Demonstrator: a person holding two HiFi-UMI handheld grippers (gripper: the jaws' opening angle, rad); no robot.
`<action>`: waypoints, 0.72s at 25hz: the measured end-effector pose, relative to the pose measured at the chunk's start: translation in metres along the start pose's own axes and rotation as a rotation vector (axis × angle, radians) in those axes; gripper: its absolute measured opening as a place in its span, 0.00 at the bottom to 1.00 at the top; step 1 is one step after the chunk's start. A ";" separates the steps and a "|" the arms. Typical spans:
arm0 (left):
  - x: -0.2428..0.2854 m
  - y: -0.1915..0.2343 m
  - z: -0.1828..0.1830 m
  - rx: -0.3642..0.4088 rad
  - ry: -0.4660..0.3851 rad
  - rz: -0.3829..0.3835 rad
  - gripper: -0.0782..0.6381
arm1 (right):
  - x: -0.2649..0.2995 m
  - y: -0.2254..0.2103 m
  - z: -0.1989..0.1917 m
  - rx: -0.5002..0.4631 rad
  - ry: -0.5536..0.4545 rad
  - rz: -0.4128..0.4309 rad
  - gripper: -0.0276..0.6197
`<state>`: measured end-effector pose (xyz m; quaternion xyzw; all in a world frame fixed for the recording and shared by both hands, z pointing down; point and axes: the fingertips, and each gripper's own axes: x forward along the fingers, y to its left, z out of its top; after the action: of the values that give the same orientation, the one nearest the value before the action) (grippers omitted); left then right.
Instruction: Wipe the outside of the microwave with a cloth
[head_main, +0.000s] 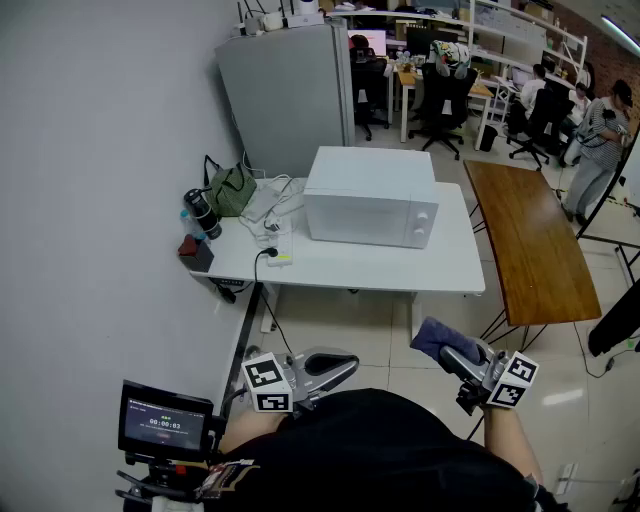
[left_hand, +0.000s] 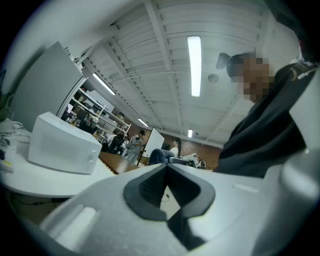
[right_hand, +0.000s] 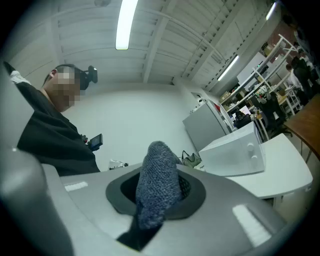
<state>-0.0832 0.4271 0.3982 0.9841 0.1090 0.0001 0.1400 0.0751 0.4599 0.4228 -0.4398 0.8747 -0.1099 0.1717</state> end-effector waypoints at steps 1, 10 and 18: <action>0.004 0.000 0.003 -0.002 -0.009 0.008 0.11 | 0.000 -0.002 0.003 -0.007 0.012 0.008 0.13; -0.059 0.142 0.043 -0.011 -0.099 0.005 0.11 | 0.145 -0.072 0.006 -0.074 0.078 0.026 0.13; -0.118 0.293 0.125 0.021 -0.095 -0.036 0.11 | 0.290 -0.132 0.053 -0.127 0.079 -0.047 0.13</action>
<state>-0.1315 0.0924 0.3622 0.9823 0.1199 -0.0504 0.1346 0.0322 0.1463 0.3605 -0.4657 0.8753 -0.0754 0.1064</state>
